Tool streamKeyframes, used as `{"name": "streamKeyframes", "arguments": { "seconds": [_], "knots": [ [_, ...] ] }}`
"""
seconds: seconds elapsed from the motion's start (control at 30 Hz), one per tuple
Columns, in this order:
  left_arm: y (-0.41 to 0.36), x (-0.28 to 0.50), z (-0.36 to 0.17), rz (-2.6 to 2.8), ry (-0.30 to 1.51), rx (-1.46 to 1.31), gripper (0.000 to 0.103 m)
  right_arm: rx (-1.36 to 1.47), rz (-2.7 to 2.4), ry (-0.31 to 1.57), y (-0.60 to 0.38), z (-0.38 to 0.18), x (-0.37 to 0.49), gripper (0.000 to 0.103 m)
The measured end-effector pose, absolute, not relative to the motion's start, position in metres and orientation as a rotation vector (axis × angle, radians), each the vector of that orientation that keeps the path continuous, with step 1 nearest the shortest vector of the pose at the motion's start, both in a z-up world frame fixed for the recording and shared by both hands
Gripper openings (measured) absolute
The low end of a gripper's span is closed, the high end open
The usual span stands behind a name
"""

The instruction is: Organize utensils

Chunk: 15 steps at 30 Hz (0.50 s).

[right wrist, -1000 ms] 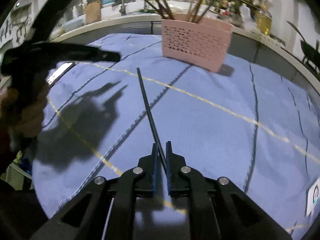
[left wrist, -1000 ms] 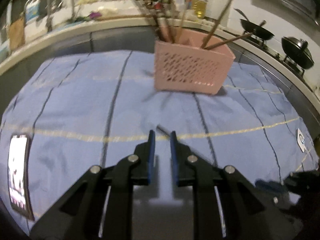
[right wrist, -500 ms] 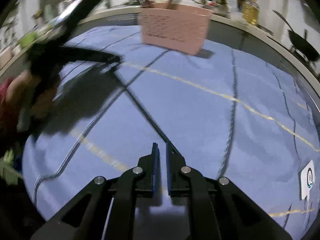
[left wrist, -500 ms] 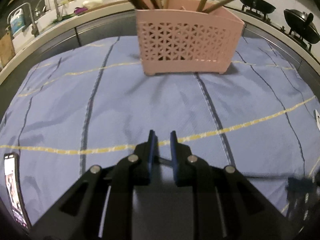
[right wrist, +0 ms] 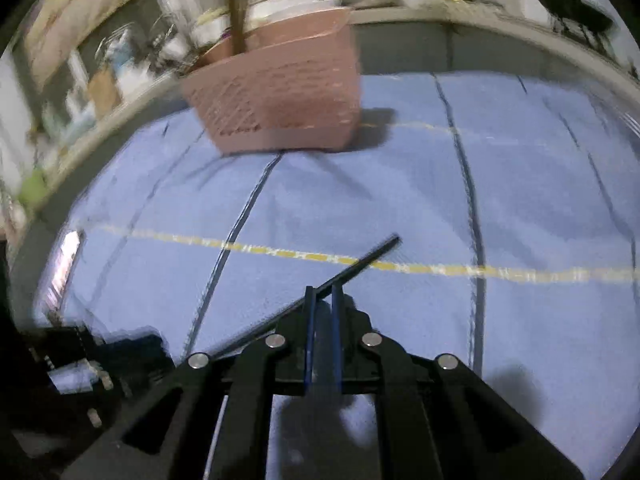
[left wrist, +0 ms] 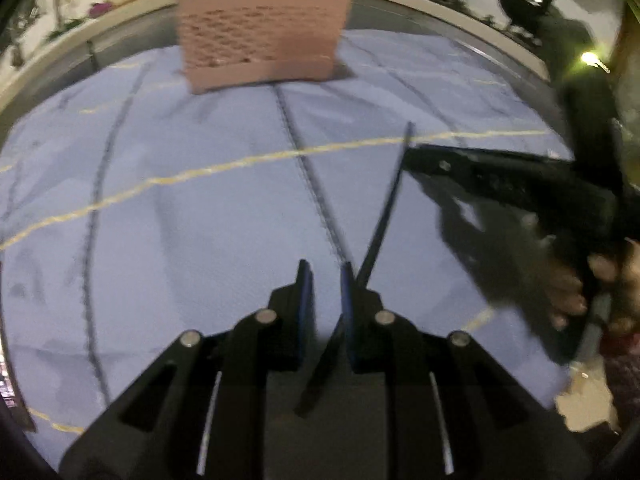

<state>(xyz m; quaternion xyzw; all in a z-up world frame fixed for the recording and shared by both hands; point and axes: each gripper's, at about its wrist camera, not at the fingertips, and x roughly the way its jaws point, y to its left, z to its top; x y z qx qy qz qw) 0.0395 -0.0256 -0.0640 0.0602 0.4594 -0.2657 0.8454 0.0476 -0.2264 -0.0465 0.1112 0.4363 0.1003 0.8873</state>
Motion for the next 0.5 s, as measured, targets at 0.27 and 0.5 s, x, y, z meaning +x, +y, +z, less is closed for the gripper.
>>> {"name": "streamKeyframes", "arguments": {
  "seconds": [0.27,0.5],
  "knots": [
    [-0.01,0.052,-0.049,-0.562,0.936,0.014,0.014,0.491,0.136,0.944,-0.269,-0.045,0.04,0.033],
    [-0.016,0.039,-0.067,-0.615,0.987,0.033,0.014,0.437,0.059,0.952,-0.252,-0.042,0.051,0.04]
  ]
}}
